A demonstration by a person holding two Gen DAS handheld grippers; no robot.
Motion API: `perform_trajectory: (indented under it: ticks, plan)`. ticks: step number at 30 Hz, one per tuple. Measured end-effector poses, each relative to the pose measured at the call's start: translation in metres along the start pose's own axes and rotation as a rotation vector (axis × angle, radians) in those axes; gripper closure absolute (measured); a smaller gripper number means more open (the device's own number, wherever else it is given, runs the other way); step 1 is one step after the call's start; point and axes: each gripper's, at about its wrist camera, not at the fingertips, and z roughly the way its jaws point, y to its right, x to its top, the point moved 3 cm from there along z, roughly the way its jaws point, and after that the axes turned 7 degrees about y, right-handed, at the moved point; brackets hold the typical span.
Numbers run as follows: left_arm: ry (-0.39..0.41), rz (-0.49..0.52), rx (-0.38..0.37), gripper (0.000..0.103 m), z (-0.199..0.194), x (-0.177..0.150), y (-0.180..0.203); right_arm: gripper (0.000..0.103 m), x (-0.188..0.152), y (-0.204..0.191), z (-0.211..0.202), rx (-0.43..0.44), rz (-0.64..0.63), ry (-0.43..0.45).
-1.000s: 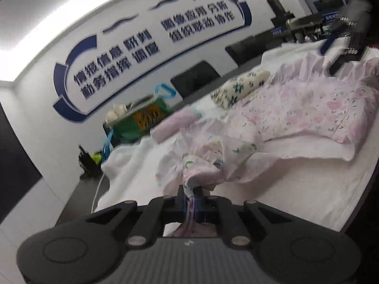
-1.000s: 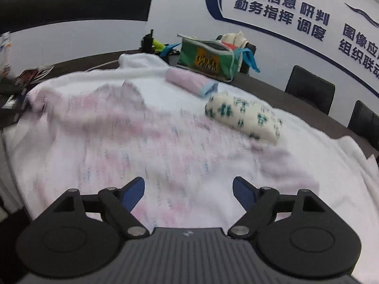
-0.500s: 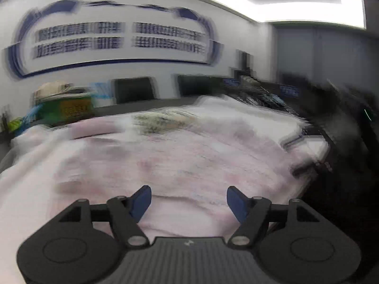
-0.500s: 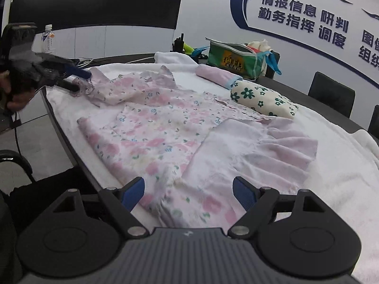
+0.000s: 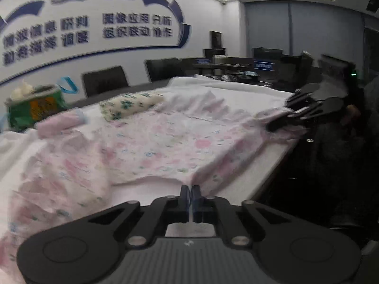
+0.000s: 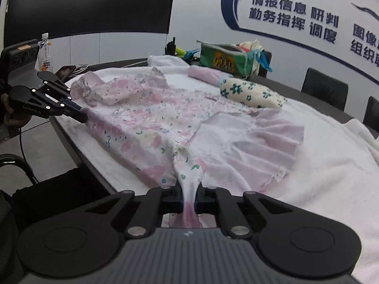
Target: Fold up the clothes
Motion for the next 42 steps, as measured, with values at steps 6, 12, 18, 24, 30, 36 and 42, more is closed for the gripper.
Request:
perform_trajectory:
  ticks: [6,12,18,24,30,36,42]
  plan:
    - [-0.012,0.096,0.031,0.058,0.010,-0.007,0.012,0.063,-0.004,-0.011,0.004,-0.024,-0.071,-0.022]
    - [-0.057,-0.053,-0.028,0.102,0.015,-0.007,-0.007,0.099,0.000,-0.003,0.008,-0.001,-0.005,-0.012]
    - [0.004,-0.135,-0.089,0.103,-0.007,0.011,-0.016,0.101,0.014,0.000,-0.017,0.029,0.027,0.061]
    - [0.049,-0.155,-0.099,0.103,-0.016,0.030,-0.027,0.101,0.026,0.009,-0.024,0.060,0.049,0.102]
    - [-0.005,-0.204,-0.050,0.103,0.009,0.042,-0.051,0.100,0.041,0.026,0.000,0.091,0.020,0.078]
    - [-0.067,-0.159,0.071,0.103,0.055,0.080,-0.086,0.100,0.073,0.063,0.051,0.075,-0.005,0.069]
    - [-0.130,-0.176,0.222,0.086,0.085,0.076,-0.118,0.058,0.091,0.087,0.102,-0.063,-0.038,0.019]
